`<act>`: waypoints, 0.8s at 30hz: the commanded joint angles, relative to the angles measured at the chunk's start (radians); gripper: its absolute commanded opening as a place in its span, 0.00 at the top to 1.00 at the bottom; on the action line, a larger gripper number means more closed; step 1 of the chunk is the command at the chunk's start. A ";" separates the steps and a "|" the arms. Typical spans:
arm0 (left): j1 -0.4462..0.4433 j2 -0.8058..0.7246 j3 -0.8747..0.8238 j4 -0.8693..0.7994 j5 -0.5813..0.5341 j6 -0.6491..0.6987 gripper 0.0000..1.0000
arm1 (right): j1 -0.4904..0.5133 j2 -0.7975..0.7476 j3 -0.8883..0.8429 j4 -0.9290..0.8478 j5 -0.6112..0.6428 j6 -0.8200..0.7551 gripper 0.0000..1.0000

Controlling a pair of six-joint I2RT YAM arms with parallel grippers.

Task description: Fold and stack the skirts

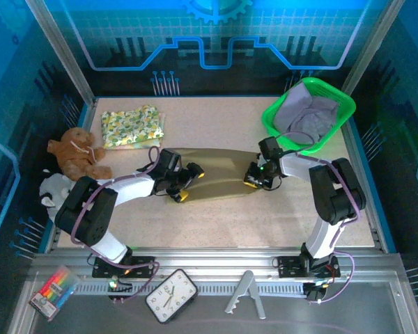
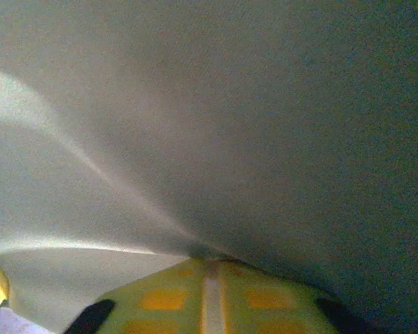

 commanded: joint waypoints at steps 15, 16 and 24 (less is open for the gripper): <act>-0.003 0.008 0.116 -0.276 -0.070 0.161 0.01 | -0.112 -0.158 -0.047 -0.189 0.172 0.012 0.48; -0.012 -0.002 0.142 -0.307 -0.087 0.178 0.01 | -0.114 -0.177 -0.049 -0.193 0.169 0.016 0.45; -0.129 0.049 0.415 -0.558 -0.298 0.386 0.01 | -0.165 -0.277 -0.102 -0.169 0.030 0.083 0.00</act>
